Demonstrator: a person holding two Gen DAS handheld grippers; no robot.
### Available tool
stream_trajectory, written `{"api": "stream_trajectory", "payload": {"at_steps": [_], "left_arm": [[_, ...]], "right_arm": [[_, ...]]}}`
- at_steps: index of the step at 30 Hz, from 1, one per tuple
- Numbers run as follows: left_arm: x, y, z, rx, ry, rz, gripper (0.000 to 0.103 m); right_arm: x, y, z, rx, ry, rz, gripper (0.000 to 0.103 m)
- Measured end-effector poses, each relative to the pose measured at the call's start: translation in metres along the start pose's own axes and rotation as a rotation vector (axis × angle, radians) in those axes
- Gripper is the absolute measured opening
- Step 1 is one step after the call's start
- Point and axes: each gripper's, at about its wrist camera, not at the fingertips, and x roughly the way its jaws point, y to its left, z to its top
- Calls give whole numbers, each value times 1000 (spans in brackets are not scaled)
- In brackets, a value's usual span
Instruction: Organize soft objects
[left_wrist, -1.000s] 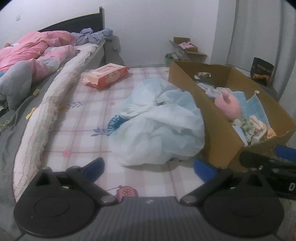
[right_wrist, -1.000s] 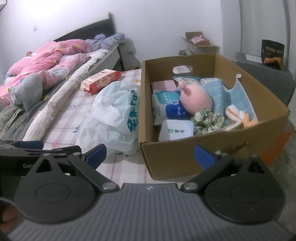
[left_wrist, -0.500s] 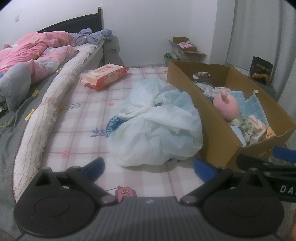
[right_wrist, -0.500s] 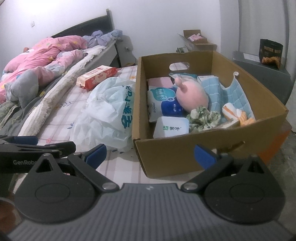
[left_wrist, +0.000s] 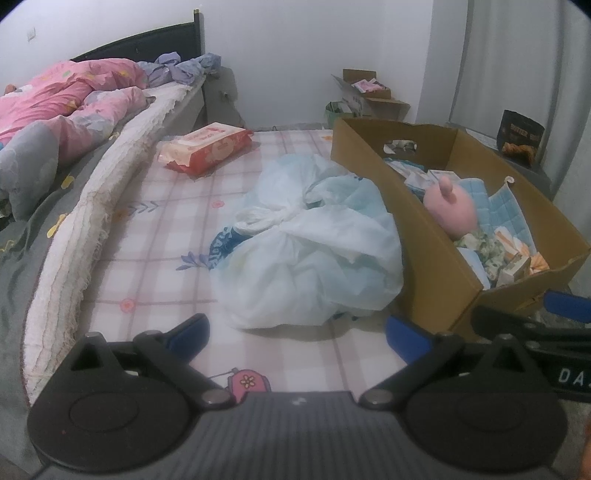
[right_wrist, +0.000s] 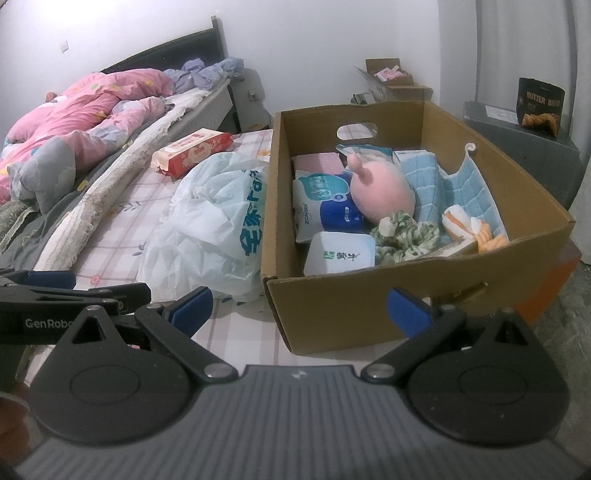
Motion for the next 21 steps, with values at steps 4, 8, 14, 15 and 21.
{"api": "stream_trajectory", "payload": {"at_steps": [4, 8, 14, 15, 21], "left_arm": [[1, 1, 0, 1, 4, 0, 102], [2, 2, -1, -1, 8, -2, 101], [3, 3, -1, -3, 11, -4, 101], [3, 3, -1, -4, 12, -5, 101], [4, 3, -1, -9, 19, -9, 101]], "right_arm": [[2, -1, 0, -2, 5, 2, 102], [3, -1, 0, -5, 10, 1, 102], [3, 0, 1, -6, 10, 0, 102], [3, 0, 1, -6, 10, 0, 102], [3, 0, 1, -7, 11, -1, 102]]}}
